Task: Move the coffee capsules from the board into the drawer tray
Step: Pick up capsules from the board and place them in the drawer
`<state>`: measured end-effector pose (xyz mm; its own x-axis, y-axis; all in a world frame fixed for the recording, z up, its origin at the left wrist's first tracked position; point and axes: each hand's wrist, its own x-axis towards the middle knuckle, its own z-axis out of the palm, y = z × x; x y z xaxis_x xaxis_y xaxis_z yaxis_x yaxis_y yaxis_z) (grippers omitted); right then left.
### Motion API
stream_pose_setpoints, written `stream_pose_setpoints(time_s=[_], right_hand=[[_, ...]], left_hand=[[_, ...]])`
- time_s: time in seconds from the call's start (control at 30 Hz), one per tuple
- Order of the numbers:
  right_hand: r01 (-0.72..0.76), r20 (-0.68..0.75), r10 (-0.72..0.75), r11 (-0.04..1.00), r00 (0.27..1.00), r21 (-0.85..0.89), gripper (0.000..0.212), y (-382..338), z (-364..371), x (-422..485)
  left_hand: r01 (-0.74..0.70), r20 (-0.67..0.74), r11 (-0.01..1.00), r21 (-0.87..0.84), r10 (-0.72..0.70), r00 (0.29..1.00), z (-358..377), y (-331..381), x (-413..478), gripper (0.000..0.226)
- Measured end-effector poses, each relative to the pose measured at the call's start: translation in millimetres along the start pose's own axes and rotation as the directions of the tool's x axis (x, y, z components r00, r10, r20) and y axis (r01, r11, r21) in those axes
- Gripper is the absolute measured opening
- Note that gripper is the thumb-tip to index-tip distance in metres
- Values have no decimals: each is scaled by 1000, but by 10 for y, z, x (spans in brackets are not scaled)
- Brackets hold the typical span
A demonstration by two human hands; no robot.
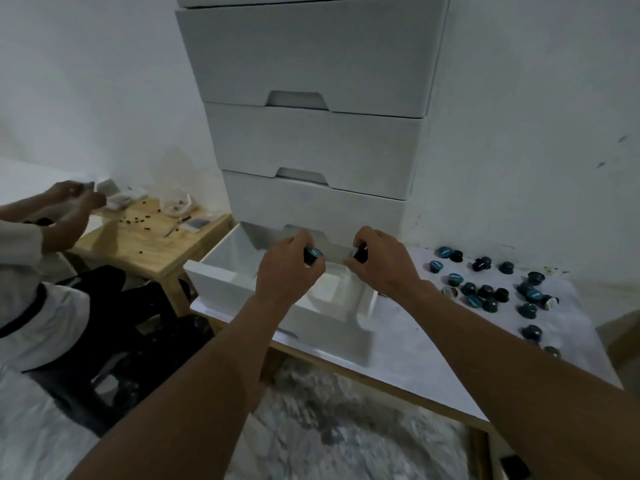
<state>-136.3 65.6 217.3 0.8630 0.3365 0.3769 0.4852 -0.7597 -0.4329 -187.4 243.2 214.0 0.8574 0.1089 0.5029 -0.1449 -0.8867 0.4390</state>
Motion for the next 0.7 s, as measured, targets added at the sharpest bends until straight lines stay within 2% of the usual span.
stream_pose_setpoints(time_s=[0.27, 0.37, 0.47, 0.7], right_hand=[[-150, 29, 148, 983, 989, 104, 30, -423, 639, 323], [-171, 68, 166, 983, 984, 67, 37, -419, 845, 431], [-175, 127, 169, 984, 977, 42, 24, -358, 1079, 578], [-182, 210, 162, 980, 964, 80, 17, -221, 1568, 1024]], left_hand=[[41, 188, 990, -134, -15, 982, -130, -915, 393, 33], [33, 269, 988, -148, 8, 963, -82, -1153, 472, 26], [59, 341, 984, -170, 3, 940, 22, -1372, 575, 28], [133, 522, 988, -84, -70, 850, 252, -1756, 895, 36]])
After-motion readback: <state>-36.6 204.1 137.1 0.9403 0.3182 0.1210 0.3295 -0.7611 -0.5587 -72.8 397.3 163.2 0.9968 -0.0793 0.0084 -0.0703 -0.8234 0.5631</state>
